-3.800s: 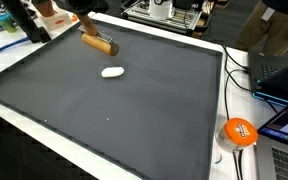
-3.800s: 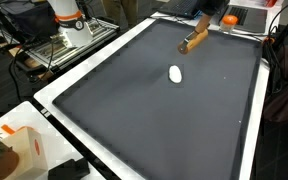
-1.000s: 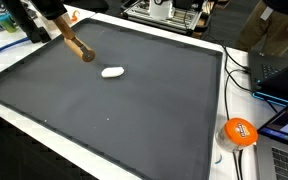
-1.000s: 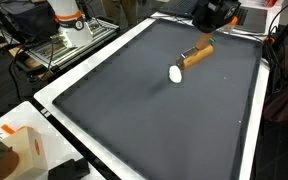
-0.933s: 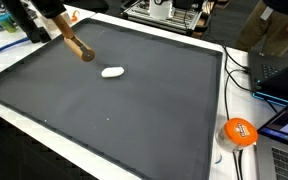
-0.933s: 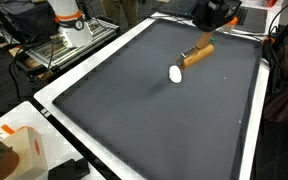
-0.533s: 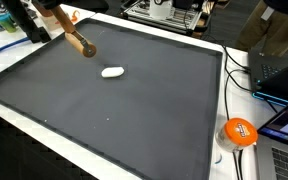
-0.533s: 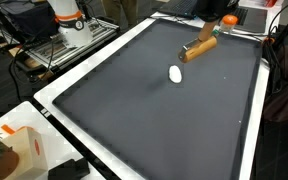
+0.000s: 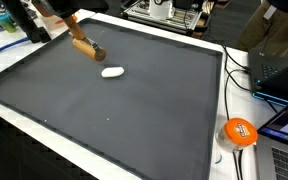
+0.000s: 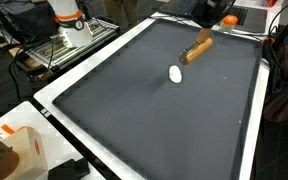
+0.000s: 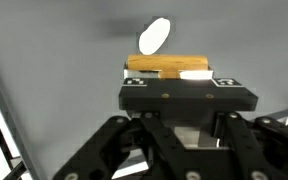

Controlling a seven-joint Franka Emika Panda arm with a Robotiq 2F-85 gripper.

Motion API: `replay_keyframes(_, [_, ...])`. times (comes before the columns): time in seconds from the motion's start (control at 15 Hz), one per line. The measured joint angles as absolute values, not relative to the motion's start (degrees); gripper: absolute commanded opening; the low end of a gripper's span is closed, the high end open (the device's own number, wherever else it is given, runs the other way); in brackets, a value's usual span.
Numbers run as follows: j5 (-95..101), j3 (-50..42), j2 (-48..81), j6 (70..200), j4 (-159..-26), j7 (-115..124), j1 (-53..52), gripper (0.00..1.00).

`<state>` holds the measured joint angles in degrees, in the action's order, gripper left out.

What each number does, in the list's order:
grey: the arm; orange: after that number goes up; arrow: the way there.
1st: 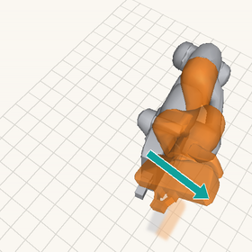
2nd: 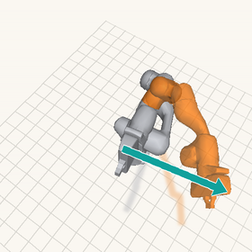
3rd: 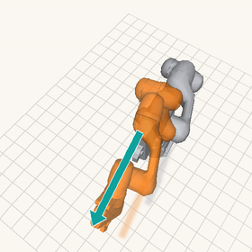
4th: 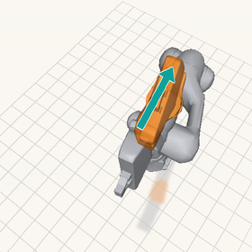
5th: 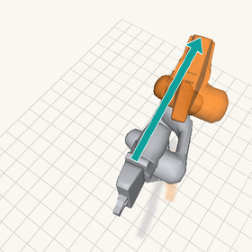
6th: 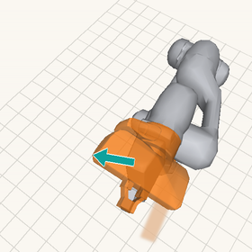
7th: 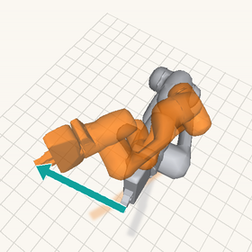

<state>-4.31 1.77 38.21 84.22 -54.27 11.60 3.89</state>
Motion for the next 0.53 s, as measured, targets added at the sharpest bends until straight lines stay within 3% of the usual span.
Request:
replay_keyframes(0.33, [-4.3, 1.5, 31.0, 89.6, -66.9, 11.5, 4.7, 0.22])
replay_keyframes(0.4, [-4.4, 1.4, 29.5, 91.1, -69.5, 12.2, 4.8, 0.47])
replay_keyframes(0.53, [-4.4, 1.0, 28.9, 91.4, -70.4, 12.2, 4.5, 0.47])
